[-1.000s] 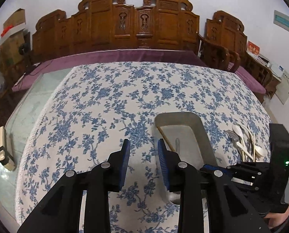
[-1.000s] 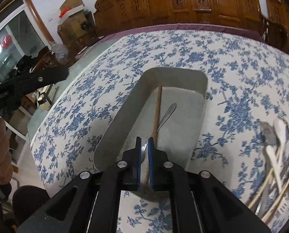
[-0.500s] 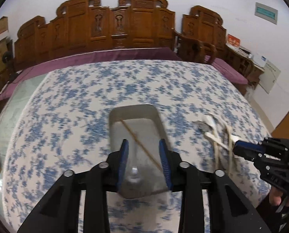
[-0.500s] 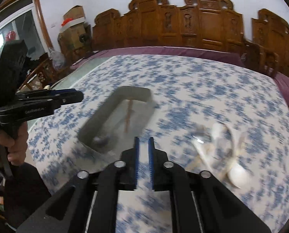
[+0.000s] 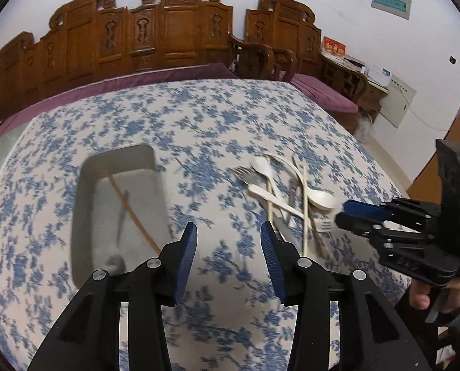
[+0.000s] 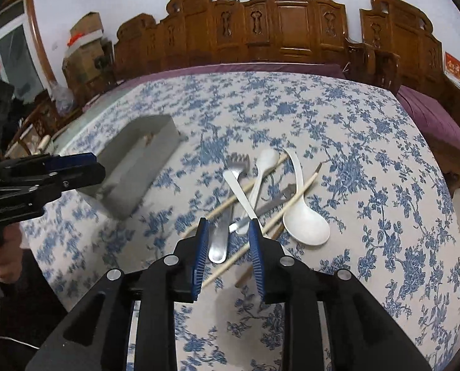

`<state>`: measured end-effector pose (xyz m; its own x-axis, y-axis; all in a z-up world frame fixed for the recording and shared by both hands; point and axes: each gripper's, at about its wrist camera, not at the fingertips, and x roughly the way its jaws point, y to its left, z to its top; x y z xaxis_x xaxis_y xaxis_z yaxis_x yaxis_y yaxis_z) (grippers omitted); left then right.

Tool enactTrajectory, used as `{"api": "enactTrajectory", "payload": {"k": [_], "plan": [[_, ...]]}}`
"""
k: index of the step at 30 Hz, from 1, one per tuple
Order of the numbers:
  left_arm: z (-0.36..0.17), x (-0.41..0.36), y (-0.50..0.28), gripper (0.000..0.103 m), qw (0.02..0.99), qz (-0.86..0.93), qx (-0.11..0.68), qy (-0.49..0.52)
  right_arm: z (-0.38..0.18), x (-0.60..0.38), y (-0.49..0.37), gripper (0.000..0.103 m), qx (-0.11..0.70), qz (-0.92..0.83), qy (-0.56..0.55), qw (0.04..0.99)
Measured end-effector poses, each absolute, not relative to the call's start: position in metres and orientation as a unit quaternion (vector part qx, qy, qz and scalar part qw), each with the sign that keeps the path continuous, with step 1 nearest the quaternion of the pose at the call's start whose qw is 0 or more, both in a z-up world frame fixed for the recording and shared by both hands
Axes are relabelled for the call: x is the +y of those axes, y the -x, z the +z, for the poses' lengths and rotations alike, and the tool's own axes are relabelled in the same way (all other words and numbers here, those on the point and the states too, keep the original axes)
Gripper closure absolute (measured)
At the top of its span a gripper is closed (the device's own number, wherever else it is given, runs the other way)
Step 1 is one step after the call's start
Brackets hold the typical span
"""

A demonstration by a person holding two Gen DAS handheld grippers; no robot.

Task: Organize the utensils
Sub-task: 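Return the right gripper to the pile and grasp another wooden chopstick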

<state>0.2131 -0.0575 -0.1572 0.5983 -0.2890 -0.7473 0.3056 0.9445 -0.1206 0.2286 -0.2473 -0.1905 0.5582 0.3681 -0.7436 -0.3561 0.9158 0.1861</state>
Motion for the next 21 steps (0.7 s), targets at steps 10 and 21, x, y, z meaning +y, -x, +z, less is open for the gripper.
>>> {"api": "enactTrajectory", "payload": {"k": [10,21], "plan": [[-0.180,-0.071,-0.206,0.062,0.884,-0.169,0.435,-0.009,-0.233,-0.260,-0.245,0.074,0.470,0.189,-0.045,0.861],[-0.185,-0.072,-0.202,0.062,0.883,-0.169,0.439,-0.004,-0.254,-0.241,-0.268,0.082,0.495,0.167,-0.049,0.851]]}}
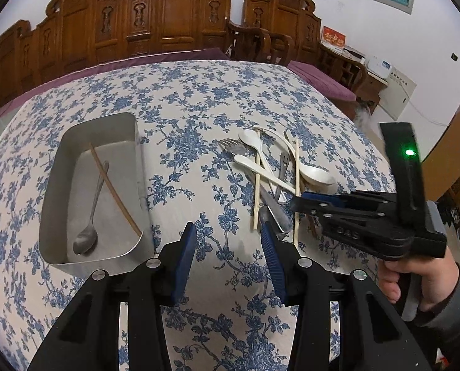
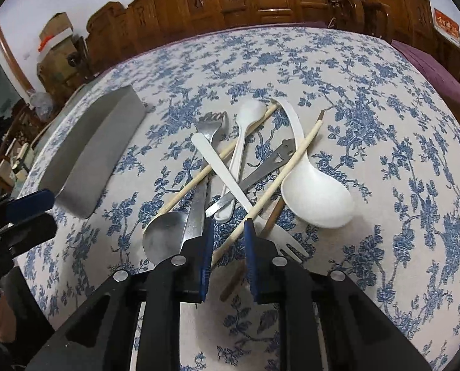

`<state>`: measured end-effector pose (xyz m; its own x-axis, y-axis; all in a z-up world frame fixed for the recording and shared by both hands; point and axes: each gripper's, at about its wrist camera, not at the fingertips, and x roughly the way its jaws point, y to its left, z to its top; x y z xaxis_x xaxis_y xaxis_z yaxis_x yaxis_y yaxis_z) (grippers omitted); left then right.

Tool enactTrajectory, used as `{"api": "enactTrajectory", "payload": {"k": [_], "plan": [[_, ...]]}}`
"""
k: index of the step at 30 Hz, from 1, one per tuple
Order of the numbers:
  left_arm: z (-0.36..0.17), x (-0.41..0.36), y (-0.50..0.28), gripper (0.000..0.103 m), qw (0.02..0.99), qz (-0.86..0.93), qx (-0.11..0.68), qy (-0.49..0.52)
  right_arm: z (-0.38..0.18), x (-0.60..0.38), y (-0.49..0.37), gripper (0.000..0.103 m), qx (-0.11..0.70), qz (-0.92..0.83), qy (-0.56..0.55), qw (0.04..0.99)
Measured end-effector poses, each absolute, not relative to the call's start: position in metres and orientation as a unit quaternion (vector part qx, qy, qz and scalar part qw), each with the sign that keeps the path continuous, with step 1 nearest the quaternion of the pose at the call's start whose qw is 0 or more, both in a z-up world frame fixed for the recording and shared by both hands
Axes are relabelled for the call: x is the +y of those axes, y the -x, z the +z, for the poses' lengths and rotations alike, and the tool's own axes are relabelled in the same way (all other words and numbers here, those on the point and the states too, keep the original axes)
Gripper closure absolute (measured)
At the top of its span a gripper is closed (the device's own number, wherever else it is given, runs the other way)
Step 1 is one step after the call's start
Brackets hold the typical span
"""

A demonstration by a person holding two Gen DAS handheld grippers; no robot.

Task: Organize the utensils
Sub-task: 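Return the right gripper to the pile and grasp another wooden chopstick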

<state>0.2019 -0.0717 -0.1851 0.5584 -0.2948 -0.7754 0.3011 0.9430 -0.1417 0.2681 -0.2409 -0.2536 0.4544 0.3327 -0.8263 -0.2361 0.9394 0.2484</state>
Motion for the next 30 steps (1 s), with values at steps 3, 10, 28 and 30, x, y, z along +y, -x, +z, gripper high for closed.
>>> {"api": "enactTrajectory", "payload": {"k": [3,10,28,30], "plan": [[-0.185,-0.071,-0.200,0.062,0.883,-0.170,0.437,-0.005,-0.259,-0.236,-0.271,0.082,0.508,0.154,-0.035,0.847],[-0.186,-0.070,-0.200,0.062,0.881,-0.170,0.441,0.000,-0.261,-0.231,-0.276,0.084,0.522,0.123,-0.031,0.843],[-0.206,-0.097,-0.228,0.062,0.869,-0.177,0.462,-0.017,-0.216,-0.271,-0.243,0.097,0.484,0.125,-0.035,0.865],[-0.209,-0.104,-0.236,0.062,0.866,-0.183,0.465,-0.022,-0.212,-0.277,-0.237,0.097,0.479,0.130,-0.035,0.867]]}}
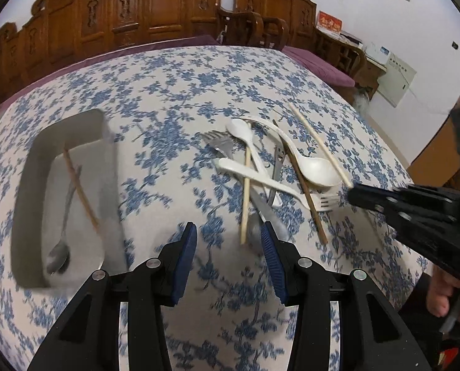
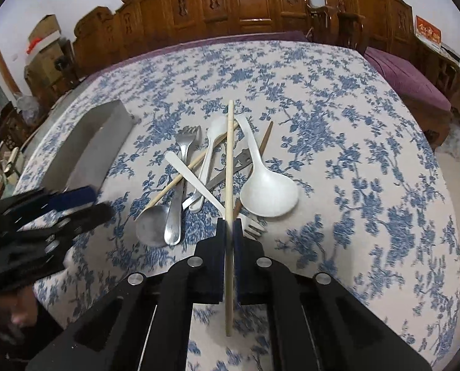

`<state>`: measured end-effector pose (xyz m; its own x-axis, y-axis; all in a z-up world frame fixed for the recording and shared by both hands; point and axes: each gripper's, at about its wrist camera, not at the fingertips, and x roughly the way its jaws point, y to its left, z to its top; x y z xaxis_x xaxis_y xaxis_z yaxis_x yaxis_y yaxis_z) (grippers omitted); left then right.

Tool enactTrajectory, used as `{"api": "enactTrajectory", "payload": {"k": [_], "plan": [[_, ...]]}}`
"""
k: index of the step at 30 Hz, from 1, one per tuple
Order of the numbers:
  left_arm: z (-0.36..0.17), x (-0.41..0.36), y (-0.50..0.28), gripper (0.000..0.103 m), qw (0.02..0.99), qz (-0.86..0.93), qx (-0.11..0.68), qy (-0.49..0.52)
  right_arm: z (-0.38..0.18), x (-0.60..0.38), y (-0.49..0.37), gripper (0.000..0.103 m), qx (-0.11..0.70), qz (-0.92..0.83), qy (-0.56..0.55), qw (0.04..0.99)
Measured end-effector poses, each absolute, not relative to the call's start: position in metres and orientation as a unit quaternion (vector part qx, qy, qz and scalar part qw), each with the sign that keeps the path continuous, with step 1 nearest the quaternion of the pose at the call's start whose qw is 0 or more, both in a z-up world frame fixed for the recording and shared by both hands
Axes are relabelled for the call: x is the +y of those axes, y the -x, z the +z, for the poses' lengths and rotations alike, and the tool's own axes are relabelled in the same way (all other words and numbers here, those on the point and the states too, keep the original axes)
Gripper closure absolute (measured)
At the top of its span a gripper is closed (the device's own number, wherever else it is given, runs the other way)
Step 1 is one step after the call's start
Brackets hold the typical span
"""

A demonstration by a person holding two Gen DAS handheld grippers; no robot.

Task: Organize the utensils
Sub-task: 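Return the right gripper to the pile and grasp another wooden chopstick, then grasp a wooden chopstick with the left gripper while the right holds its chopstick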

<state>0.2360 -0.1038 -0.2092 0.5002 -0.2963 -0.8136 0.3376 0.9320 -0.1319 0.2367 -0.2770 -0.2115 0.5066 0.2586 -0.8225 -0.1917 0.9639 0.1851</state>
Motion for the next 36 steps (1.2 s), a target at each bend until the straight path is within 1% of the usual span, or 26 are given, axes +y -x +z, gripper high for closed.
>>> {"api": "enactTrajectory", "payload": {"k": [1,3,7,13,15,16,25,29,35,36], "plan": [[-0.211,-0.107,-0.240,0.062,0.864,-0.185,0.468,-0.024,-0.210,-0.279,-0.234,0.097,0.477,0.132,-0.035,0.868],[-0.216,-0.114,-0.249,0.069,0.860,-0.188,0.473,-0.029,-0.207,-0.285,-0.228,0.097,0.473,0.137,-0.038,0.869],[-0.227,-0.126,-0.267,0.077,0.850,-0.191,0.490,-0.035,-0.203,-0.287,-0.226,0.097,0.464,0.141,-0.030,0.874],[-0.241,-0.143,-0.280,0.079,0.837,-0.193,0.509,-0.061,-0.197,-0.291,-0.229,0.097,0.456,0.149,-0.036,0.877],[-0.244,-0.148,-0.283,0.083,0.833,-0.191,0.514,-0.070,-0.196,-0.293,-0.229,0.097,0.455,0.150,-0.041,0.877],[-0.244,-0.150,-0.284,0.083,0.833,-0.191,0.514,-0.071,-0.196,-0.294,-0.230,0.097,0.455,0.150,-0.044,0.877],[-0.243,-0.152,-0.287,0.088,0.828,-0.188,0.522,-0.081,-0.194,-0.296,-0.230,0.097,0.452,0.153,-0.049,0.877],[-0.244,-0.150,-0.287,0.092,0.826,-0.180,0.527,-0.090,-0.195,-0.296,-0.229,0.097,0.454,0.154,-0.050,0.876],[-0.248,-0.149,-0.289,0.093,0.821,-0.173,0.536,-0.096,-0.194,-0.296,-0.229,0.097,0.452,0.154,-0.053,0.877],[-0.248,-0.150,-0.289,0.095,0.822,-0.173,0.535,-0.097,-0.194,-0.297,-0.229,0.097,0.451,0.154,-0.055,0.877]]}}
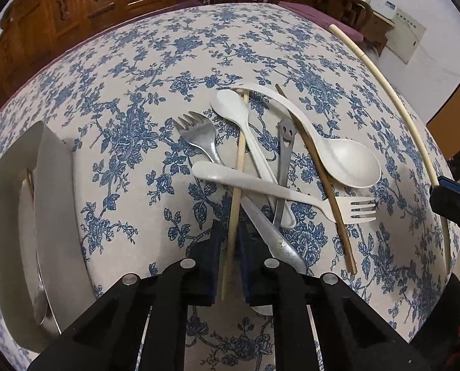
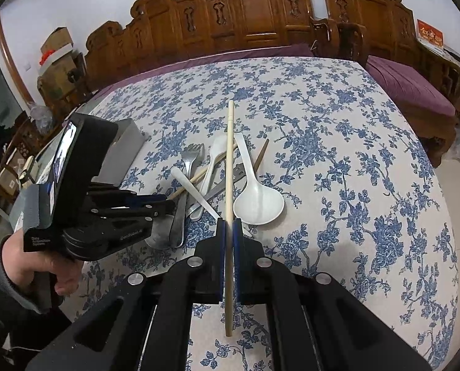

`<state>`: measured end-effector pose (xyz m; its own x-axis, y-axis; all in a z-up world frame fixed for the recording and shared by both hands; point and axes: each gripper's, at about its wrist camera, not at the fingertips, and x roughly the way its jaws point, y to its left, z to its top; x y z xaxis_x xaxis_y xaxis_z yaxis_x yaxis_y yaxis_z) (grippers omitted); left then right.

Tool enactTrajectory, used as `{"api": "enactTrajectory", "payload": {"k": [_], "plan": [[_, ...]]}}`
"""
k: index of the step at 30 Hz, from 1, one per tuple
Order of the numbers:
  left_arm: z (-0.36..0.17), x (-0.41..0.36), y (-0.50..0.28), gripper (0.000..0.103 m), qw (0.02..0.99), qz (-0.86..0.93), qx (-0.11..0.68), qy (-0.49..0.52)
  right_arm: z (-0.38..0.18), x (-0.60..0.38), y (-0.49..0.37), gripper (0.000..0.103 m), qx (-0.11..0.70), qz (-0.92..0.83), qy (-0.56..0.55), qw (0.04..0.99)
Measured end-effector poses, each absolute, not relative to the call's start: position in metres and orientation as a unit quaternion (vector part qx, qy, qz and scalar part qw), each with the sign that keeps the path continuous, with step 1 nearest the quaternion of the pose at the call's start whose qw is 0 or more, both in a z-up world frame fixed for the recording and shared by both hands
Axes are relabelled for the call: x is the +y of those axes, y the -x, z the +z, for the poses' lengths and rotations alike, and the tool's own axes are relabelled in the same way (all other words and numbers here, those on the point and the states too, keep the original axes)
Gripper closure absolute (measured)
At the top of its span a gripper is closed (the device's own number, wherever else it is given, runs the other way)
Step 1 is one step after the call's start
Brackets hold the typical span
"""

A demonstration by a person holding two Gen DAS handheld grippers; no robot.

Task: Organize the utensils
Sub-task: 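Grasp a wooden chopstick with the left gripper while the right holds its chopstick, then carry the chopstick over the grey tray and open the left gripper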

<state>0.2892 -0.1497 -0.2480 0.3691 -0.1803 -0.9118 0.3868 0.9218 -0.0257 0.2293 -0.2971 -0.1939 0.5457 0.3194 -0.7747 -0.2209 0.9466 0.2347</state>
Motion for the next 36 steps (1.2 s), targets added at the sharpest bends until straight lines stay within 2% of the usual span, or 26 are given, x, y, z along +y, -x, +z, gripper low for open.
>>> {"api": "enactTrajectory", "payload": {"k": [3,18,36], "plan": [[-0.246,-0.151,-0.290,0.099,0.824,-0.172,0.531,-0.093,-0.193,-0.299,-0.230,0.097,0.450,0.154,-0.058,0.878],[-0.195,-0.142,-0.285,0.099,0.872,-0.127,0.462,-0.103,-0.192,-0.298,-0.229,0.097,0.448,0.155,-0.056,0.879],[-0.163,-0.117,-0.270,0.099,0.877,-0.071,0.449,-0.153,-0.184,-0.291,-0.224,0.097,0.440,0.167,-0.049,0.881]]}}
